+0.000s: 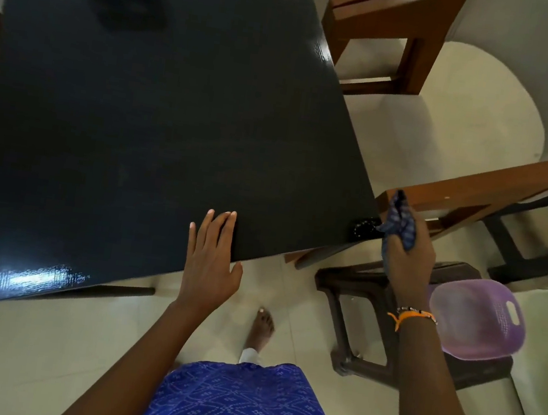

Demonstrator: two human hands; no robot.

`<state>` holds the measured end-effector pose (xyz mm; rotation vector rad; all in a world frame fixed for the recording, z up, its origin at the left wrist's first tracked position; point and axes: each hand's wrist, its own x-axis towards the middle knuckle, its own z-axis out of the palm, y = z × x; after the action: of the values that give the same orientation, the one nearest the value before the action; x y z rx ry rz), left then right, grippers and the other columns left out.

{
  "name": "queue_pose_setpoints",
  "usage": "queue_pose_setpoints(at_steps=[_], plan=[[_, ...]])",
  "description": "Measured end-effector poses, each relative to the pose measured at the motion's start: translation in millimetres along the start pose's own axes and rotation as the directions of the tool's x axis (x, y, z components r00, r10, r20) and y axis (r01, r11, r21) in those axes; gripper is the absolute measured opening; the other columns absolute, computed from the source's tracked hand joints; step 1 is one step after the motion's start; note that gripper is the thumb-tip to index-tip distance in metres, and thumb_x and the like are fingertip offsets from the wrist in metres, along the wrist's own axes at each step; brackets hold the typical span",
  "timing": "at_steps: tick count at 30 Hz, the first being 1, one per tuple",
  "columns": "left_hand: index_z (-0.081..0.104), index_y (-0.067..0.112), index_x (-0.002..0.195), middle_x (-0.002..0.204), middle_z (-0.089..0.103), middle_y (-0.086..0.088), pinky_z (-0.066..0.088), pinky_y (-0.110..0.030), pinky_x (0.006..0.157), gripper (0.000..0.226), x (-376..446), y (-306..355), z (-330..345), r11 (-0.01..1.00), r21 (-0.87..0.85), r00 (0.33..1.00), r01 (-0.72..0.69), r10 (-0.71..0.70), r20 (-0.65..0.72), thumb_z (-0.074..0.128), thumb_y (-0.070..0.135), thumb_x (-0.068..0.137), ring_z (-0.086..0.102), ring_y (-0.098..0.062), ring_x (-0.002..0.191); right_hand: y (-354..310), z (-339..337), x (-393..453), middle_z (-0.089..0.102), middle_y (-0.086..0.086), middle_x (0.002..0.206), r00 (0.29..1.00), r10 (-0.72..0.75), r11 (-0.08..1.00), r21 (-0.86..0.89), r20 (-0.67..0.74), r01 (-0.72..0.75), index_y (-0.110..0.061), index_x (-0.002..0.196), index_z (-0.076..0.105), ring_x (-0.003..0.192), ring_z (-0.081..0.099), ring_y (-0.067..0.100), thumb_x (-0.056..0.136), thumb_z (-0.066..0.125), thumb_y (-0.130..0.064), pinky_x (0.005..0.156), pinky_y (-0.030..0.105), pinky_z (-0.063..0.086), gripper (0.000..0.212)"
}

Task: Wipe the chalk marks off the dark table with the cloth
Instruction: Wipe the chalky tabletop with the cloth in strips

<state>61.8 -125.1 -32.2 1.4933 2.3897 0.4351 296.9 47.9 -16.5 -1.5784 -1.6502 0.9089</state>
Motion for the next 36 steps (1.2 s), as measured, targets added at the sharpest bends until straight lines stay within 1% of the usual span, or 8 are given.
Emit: queue_pose_setpoints(at_steps=[2,4,6,9,18,24,31,36], plan=[[0.019,0.013,0.145,0.152,0.023,-0.008,-0.008,-0.040,0.114,0.080,-1,-8,-4,0.999,-0.032,1.000,-0.003,0.003,-0.005,0.062,0.022,0.078,0.004,-0.024,0.144,-19,11,-4,0.062,0.005,0.117,0.980,-0.164,0.985,-0.039,0.112,0.169,-0.012,0.131,0.050,0.104,0.059,0.016,0.086,0.055,0.000,0.094,0.031,0.047,0.047],[0.018,0.014,0.145,0.153,0.022,-0.007,-0.008,-0.040,0.115,0.081,-3,-20,-12,0.998,-0.055,1.000,0.001,-0.001,-0.014,0.062,0.027,0.079,0.002,-0.023,0.145,-34,36,-3,0.056,0.006,0.131,0.934,-0.227,0.963,-0.082,0.275,0.258,-0.016,0.135,0.046,0.120,0.053,0.020,0.086,0.056,-0.006,0.105,0.041,0.041,0.051],[0.018,0.015,0.145,0.153,0.022,-0.006,-0.009,-0.039,0.114,0.082,-6,-33,-19,0.997,-0.073,1.000,0.009,-0.011,-0.028,0.063,0.033,0.079,0.002,-0.022,0.144,-44,69,-8,0.033,0.006,0.152,0.901,-0.109,0.907,-0.328,0.420,0.262,-0.026,0.144,0.033,0.141,0.028,0.030,0.088,0.056,-0.019,0.113,0.056,0.025,0.061],[0.019,0.015,0.145,0.151,0.025,-0.006,-0.007,-0.039,0.114,0.083,-11,-53,-27,0.995,-0.096,0.998,0.039,-0.043,-0.037,0.064,0.036,0.079,0.005,-0.022,0.144,-43,110,-41,0.002,0.003,0.160,0.925,-0.011,0.723,-0.636,0.381,0.271,-0.040,0.147,0.016,0.146,-0.001,0.037,0.089,0.051,-0.040,0.114,0.059,0.014,0.068],[0.022,0.015,0.144,0.151,0.027,-0.006,-0.002,-0.039,0.115,0.079,-28,-93,-42,0.981,-0.176,0.995,0.084,-0.092,-0.033,0.064,0.036,0.080,0.007,-0.021,0.144,-60,175,-113,0.007,0.008,0.160,0.871,-0.188,0.667,-0.592,0.454,0.453,-0.037,0.147,0.016,0.145,-0.003,0.039,0.089,0.046,-0.051,0.114,0.055,0.003,0.067],[0.027,0.015,0.143,0.148,0.033,-0.007,0.001,-0.040,0.115,0.074,-27,-85,-41,0.979,-0.203,1.000,-0.018,0.017,-0.011,0.064,0.030,0.081,0.012,-0.023,0.143,-43,152,-99,0.019,0.007,0.158,0.804,-0.311,0.635,-0.518,0.507,0.573,-0.031,0.146,0.026,0.146,0.000,0.028,0.088,0.056,-0.037,0.117,0.052,0.012,0.066],[0.024,0.017,0.143,0.150,0.030,-0.005,0.000,-0.036,0.115,0.069,-18,-48,-27,0.978,-0.210,1.000,0.011,-0.014,-0.010,0.060,0.025,0.085,0.010,-0.019,0.144,-1,89,-33,0.023,0.004,0.157,0.894,-0.270,0.670,-0.597,0.357,0.441,-0.030,0.144,0.032,0.146,0.011,0.031,0.086,0.059,-0.028,0.115,0.053,0.013,0.064],[0.023,0.017,0.144,0.150,0.029,-0.004,-0.002,-0.034,0.114,0.066,-18,-31,-23,0.981,-0.192,1.000,0.027,-0.028,-0.004,0.057,0.023,0.087,0.009,-0.020,0.144,11,67,-2,0.022,0.004,0.157,0.992,-0.084,0.796,-0.593,0.093,0.123,-0.025,0.144,0.035,0.147,0.008,0.031,0.091,0.054,-0.028,0.117,0.054,0.009,0.056]])
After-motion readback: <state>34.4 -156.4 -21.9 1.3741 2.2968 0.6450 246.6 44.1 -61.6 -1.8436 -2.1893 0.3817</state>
